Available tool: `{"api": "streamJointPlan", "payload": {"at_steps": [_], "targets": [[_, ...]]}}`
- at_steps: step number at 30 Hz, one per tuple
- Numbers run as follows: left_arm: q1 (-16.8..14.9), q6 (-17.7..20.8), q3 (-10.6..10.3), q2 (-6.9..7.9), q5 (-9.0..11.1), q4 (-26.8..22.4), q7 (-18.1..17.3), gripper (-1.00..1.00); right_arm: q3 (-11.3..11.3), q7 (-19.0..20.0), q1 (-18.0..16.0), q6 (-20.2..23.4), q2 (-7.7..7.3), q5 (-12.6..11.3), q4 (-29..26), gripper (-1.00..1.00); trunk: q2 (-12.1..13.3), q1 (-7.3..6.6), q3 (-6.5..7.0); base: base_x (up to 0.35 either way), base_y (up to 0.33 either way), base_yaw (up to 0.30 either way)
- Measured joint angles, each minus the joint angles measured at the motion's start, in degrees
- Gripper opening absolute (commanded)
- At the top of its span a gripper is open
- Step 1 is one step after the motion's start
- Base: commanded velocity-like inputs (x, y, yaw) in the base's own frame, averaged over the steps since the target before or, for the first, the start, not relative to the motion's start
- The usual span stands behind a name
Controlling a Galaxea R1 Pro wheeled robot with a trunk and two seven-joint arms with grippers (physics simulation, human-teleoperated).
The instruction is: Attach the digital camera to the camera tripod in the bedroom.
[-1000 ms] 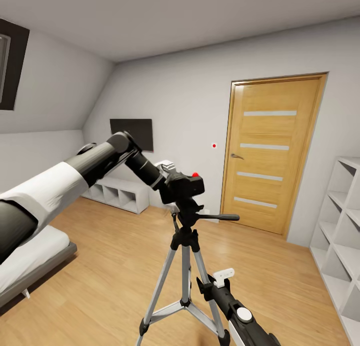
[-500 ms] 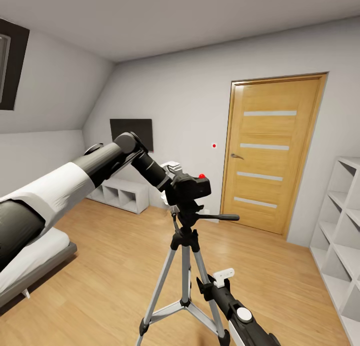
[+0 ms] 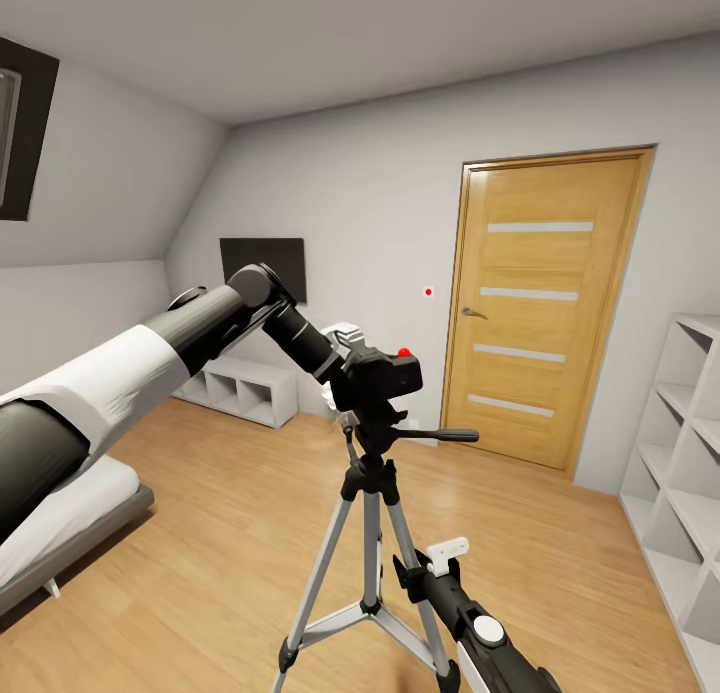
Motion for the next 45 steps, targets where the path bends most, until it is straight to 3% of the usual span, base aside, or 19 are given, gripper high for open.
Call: {"api": "streamJointPlan", "payload": {"at_steps": [13, 14, 16, 17, 18, 36, 45], "targets": [[0.0, 0.0, 0.0, 0.13, 0.0, 0.1, 0.0, -1.0, 0.0, 0.0, 0.0, 0.0, 0.0, 0.0, 0.0, -1.0, 0.0, 0.0, 0.0, 0.0, 0.0, 0.0], [0.0, 0.0, 0.0, 0.15, 0.0, 0.2, 0.0, 1.0, 0.0, 0.0, 0.0, 0.0, 0.0, 0.0, 0.0, -1.0, 0.0, 0.0, 0.0, 0.0, 0.0, 0.0], [0.0, 0.0, 0.1, 0.12, 0.0, 0.2, -0.1, 1.0, 0.0, 0.0, 0.0, 0.0, 0.0, 0.0, 0.0, -1.0, 0.0, 0.0, 0.0, 0.0, 0.0, 0.0], [0.0, -0.5, -0.1, 0.15, -1.2, 0.2, 2.0, 1.0, -0.3, 0.1, 0.0, 0.0, -0.03, 0.5, 0.2, -1.0, 0.0, 0.0, 0.01, 0.0, 0.0, 0.0], [0.0, -0.9, 0.0, 0.15, -1.8, 0.3, 1.7, 1.0, -0.1, 0.0, 0.0, -0.1, -0.03, 0.1, 0.2, -1.0, 0.0, 0.01, 0.0, 0.0, 0.0, 0.0], [0.0, -0.9, 0.0, 0.18, -1.8, 0.3, 1.6, 1.0, -0.1, 0.0, 0.0, -0.1, -0.03, 0.1, 0.3, -1.0, 0.0, 0.0, 0.0, 0.0, 0.0, 0.0], [0.0, -0.7, -0.3, 1.23, -1.4, -0.2, 0.0, 1.0, 0.1, 0.0, 0.1, -0.1, 0.02, 0.1, 0.1, -1.0, 0.0, 0.01, -0.01, 0.0, 0.0, 0.0]]}}
